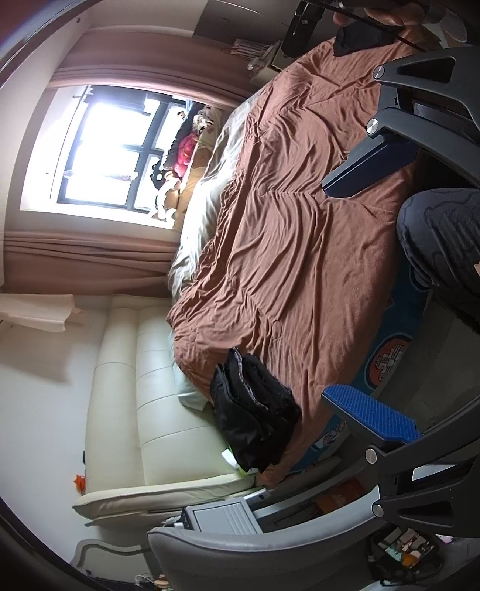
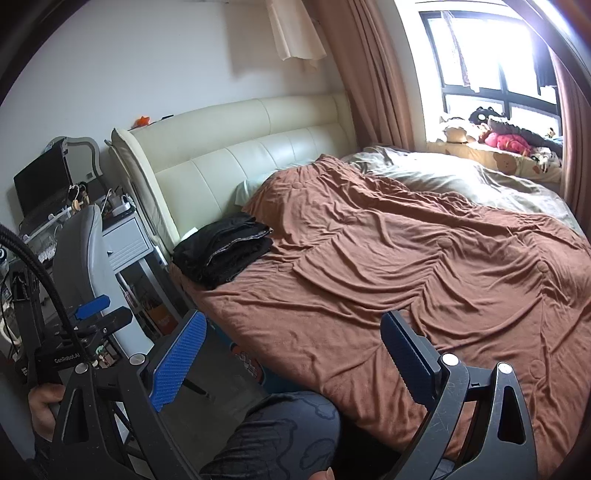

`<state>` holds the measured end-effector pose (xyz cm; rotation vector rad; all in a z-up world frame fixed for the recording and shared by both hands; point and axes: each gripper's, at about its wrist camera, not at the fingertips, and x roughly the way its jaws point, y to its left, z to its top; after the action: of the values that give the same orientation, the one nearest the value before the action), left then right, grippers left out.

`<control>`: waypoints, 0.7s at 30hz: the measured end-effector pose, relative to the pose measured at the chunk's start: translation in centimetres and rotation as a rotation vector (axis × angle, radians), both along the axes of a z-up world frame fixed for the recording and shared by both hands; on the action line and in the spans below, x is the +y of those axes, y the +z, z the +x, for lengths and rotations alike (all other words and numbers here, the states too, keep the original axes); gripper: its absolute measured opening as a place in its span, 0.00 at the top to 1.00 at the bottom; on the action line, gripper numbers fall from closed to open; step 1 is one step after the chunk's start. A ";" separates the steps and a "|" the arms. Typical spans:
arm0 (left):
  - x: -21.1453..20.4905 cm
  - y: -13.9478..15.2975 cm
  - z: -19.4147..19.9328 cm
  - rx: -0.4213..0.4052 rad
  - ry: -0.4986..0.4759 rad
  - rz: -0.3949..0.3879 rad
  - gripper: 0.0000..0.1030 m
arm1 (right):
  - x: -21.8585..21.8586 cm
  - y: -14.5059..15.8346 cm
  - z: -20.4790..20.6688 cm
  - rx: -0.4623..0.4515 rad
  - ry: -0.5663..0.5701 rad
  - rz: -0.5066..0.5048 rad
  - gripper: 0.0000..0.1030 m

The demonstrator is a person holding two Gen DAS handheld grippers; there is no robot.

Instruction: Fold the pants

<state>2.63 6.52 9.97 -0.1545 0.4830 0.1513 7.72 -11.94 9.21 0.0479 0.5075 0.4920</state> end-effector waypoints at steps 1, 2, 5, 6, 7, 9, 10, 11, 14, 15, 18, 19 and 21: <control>-0.1 0.0 -0.4 -0.009 0.010 0.006 0.01 | -0.3 -0.2 -0.5 0.000 -0.006 -0.002 0.07; -0.3 -0.1 -0.7 -0.014 0.009 0.009 0.01 | -0.4 -0.4 -1.0 -0.003 -0.008 -0.003 0.07; -0.8 -0.5 -1.4 -0.012 -0.001 0.019 0.01 | -0.7 -1.3 -2.3 -0.015 -0.020 -0.015 0.07; -1.0 -0.7 -1.7 -0.012 -0.002 0.031 0.01 | -0.8 -1.7 -2.7 -0.018 -0.027 -0.023 0.07; -1.2 -0.9 -2.0 -0.013 -0.002 0.043 0.01 | -0.9 -2.2 -3.0 -0.017 -0.035 -0.031 0.07; -1.5 -1.5 -2.5 -0.011 -0.014 0.059 0.01 | -1.1 -2.9 -3.6 -0.015 -0.043 -0.033 0.07; -1.6 -1.9 -2.7 -0.008 -0.022 0.057 0.01 | -1.2 -3.3 -3.9 -0.014 -0.052 -0.028 0.07; -1.6 -2.2 -2.9 -0.005 -0.033 0.055 0.01 | -1.3 -3.6 -4.2 -0.014 -0.063 -0.025 0.07; -1.8 -3.3 -3.2 0.002 -0.057 0.055 0.01 | -1.5 -4.2 -4.8 -0.015 -0.092 -0.015 0.07; -1.7 -3.7 -3.3 0.003 -0.063 0.048 0.01 | -1.5 -4.4 -5.0 -0.014 -0.097 -0.010 0.07; -1.3 -4.5 -3.6 0.000 -0.077 0.009 0.01 | -1.1 -4.9 -5.8 -0.024 -0.114 -0.020 0.07; -1.2 -4.7 -3.7 -0.002 -0.079 0.003 0.01 | -1.0 -5.1 -6.0 -0.025 -0.112 -0.021 0.07; -1.0 -4.9 -3.8 -0.002 -0.082 -0.003 0.01 | -0.7 -5.3 -6.3 -0.019 -0.104 -0.017 0.07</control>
<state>-1.14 5.53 5.02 -0.1377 0.4868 0.0706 1.44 -12.62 3.88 0.0526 0.4883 0.3862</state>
